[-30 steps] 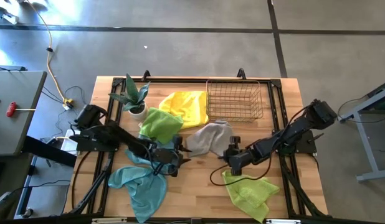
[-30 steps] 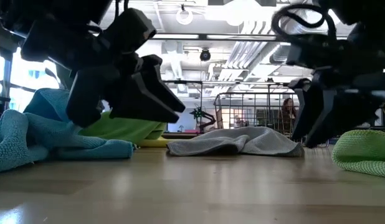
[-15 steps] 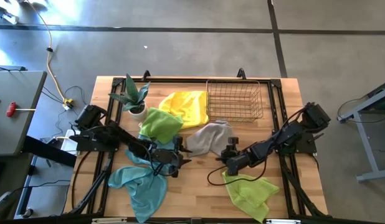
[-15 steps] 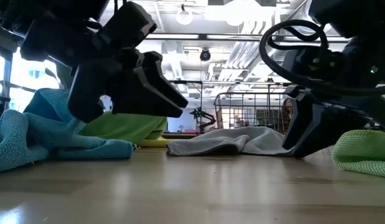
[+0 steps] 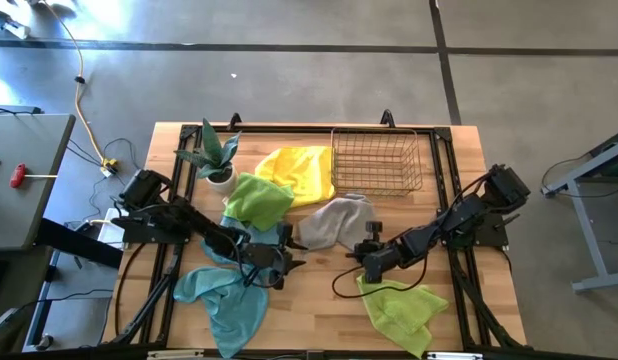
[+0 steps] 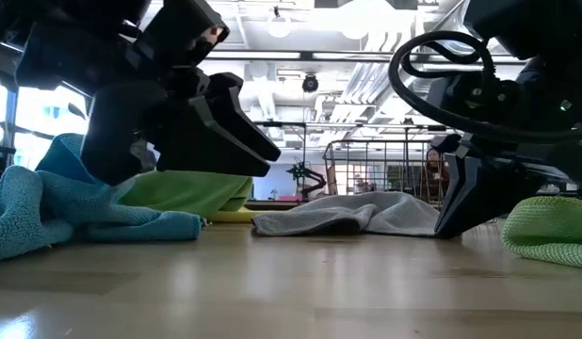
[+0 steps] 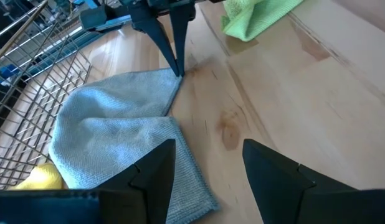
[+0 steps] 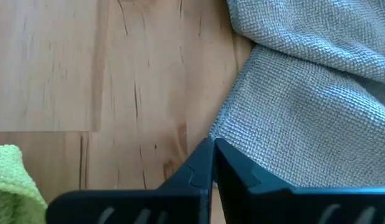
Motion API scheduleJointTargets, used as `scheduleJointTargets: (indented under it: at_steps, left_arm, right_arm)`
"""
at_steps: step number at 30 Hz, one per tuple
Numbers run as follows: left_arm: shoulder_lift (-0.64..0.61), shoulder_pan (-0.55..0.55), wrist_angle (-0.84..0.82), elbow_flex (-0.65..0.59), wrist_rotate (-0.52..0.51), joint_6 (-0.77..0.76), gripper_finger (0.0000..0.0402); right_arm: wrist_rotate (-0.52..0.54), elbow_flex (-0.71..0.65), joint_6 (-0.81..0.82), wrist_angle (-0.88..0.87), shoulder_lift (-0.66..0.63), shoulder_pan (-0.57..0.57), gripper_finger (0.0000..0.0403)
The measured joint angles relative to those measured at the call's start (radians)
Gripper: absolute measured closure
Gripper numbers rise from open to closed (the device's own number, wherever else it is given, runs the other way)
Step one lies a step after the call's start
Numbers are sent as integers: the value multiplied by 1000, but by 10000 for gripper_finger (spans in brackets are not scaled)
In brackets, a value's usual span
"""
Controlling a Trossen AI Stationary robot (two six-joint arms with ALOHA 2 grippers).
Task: Fold microfiber towels
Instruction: Fold the gray microfiber towel
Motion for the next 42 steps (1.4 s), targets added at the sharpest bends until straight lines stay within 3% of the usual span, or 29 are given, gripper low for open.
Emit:
scheduleJointTargets:
  at_steps: [8,20,27,38,42]
  left_arm:
    - [0,-26,0,0,-74,1,224]
    - [0,-33,117,0,-134,42,224]
    - [0,-28,225,5,-144,114,224]
    - [0,-2,217,43,-154,128,224]
    - [0,15,217,43,-154,53,225]
  right_arm:
    - [-29,61,18,-46,-4,-3,401]
    - [-71,431,21,-468,-18,-62,402]
    - [-72,601,-12,-596,-19,-101,403]
    - [-60,796,-69,-695,-20,-114,403]
    - [-59,822,-69,-706,-20,-114,403]
